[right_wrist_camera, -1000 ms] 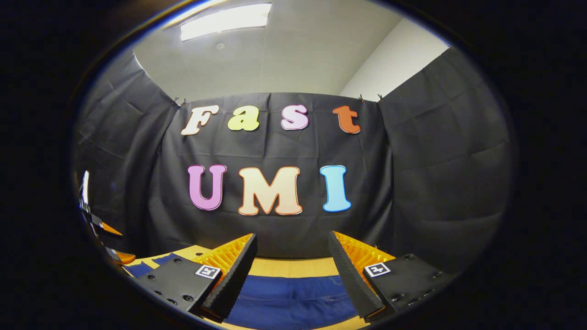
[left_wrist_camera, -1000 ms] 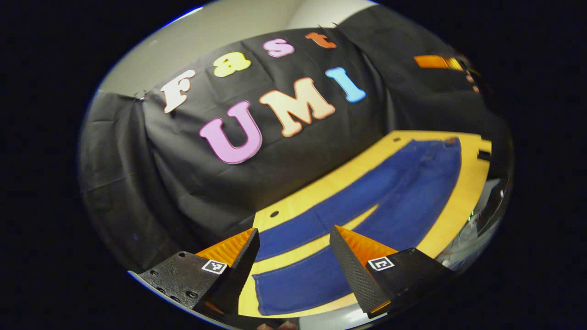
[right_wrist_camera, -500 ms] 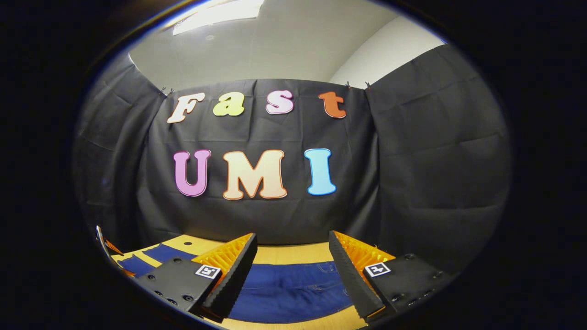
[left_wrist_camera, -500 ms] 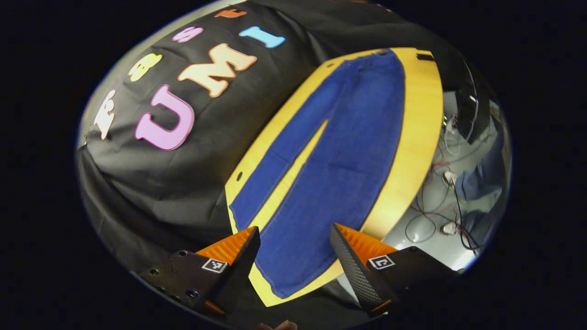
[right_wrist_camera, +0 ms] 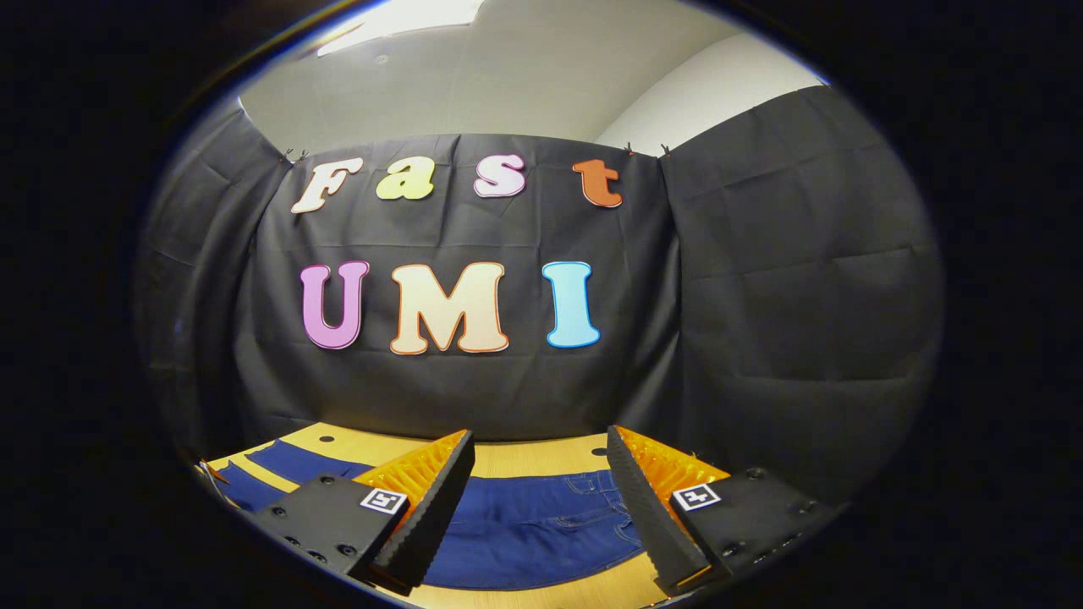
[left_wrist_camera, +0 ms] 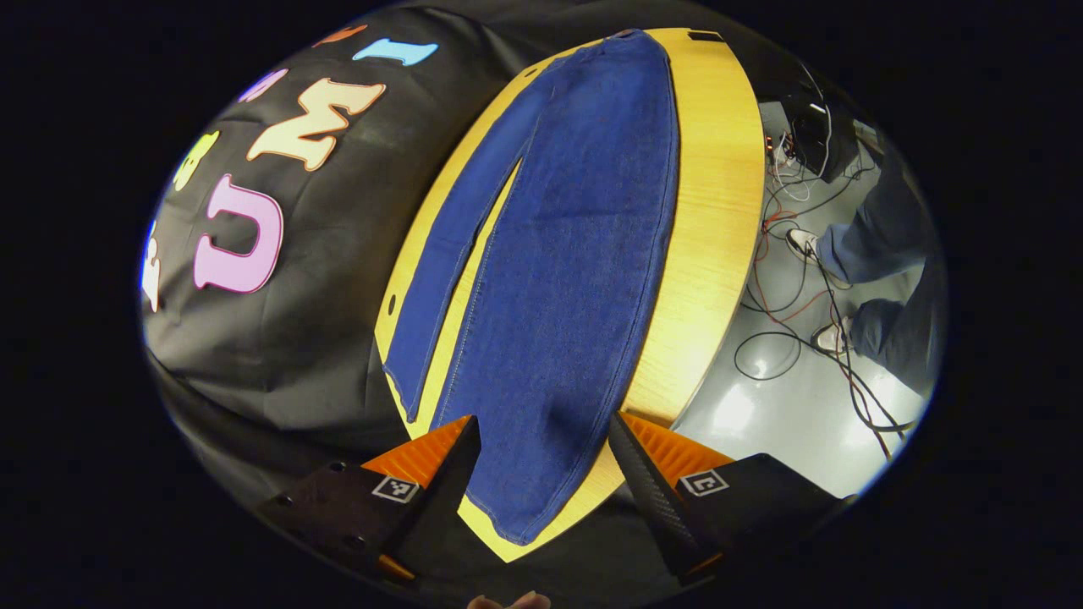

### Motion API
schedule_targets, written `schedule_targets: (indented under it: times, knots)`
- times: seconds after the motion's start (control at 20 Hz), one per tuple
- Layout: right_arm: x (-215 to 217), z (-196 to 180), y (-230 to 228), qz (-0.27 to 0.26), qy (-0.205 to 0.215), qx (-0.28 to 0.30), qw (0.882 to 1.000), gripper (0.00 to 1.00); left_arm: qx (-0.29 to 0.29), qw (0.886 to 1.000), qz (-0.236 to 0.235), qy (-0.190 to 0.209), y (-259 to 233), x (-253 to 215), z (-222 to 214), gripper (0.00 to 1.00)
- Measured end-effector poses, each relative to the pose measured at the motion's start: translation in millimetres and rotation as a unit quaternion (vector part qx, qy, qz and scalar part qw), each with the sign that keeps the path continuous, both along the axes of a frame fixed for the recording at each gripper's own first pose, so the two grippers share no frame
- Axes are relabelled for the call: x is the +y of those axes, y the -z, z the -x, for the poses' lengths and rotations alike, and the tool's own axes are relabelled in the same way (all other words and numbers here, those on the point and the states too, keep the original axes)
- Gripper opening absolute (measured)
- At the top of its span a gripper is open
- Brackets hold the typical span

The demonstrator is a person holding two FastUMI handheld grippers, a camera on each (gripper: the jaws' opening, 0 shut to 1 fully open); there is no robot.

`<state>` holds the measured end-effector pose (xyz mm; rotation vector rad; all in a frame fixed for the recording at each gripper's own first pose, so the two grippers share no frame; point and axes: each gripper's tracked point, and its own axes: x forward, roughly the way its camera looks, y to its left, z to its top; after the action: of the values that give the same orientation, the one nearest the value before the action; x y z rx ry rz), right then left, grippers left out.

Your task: Grasp the waist and the cuffs of the jeans and fold them to make the two legs overlap; first hold the waist and fold one-third of the jeans toward the cuffs, then hold the cuffs and fold the remaining one-third in the same direction to finish folding.

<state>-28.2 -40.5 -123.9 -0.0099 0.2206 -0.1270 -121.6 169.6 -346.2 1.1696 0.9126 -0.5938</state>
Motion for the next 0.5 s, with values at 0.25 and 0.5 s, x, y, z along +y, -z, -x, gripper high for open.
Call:
schedule_targets:
  times: [0.25, 0.5]
  knots:
    - [-3, 1, 2, 0.005, 0.011, 0.001, 1.0, 0.99, 0.0, 1.0, -0.004, 0.023, 8, -7, -19, 0.87]
    - [0, 5, 12, 0.007, 0.012, 0.013, 1.0, 0.98, 0.027, 0.999, -0.013, 0.032, 25, -10, -32, 0.52]
